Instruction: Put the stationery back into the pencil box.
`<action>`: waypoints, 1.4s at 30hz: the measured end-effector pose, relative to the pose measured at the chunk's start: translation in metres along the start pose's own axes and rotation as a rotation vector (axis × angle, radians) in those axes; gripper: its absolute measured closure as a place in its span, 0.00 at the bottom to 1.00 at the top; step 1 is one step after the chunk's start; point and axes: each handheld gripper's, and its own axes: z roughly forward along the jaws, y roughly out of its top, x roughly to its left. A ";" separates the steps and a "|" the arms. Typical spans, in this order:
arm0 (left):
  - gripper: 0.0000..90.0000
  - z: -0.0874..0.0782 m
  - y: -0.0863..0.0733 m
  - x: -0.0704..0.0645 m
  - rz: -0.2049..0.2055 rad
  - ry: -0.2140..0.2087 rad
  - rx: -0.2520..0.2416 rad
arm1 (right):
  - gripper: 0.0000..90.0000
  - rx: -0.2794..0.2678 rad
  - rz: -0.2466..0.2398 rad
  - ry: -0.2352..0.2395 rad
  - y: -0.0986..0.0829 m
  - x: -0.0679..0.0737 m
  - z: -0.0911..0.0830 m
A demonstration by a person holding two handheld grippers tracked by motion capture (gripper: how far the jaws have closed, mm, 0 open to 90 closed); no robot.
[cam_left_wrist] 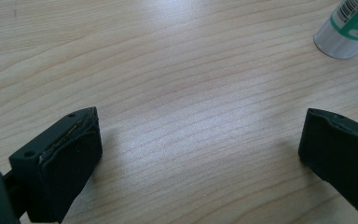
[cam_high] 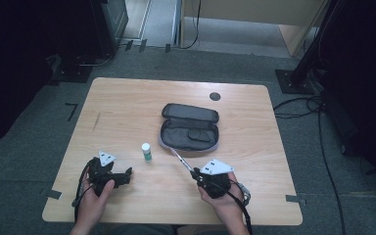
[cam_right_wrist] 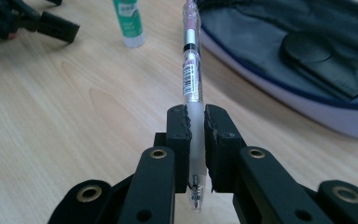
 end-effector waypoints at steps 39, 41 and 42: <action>0.00 0.000 0.000 0.000 -0.001 0.000 -0.001 | 0.90 0.082 -0.111 0.015 0.066 -0.085 0.062; 0.00 0.000 0.000 0.000 0.000 0.000 -0.001 | 0.90 0.088 -0.113 0.033 0.064 -0.088 0.066; 0.00 0.000 0.000 0.000 -0.002 0.001 -0.001 | 0.90 0.106 -0.128 0.033 0.062 -0.088 0.070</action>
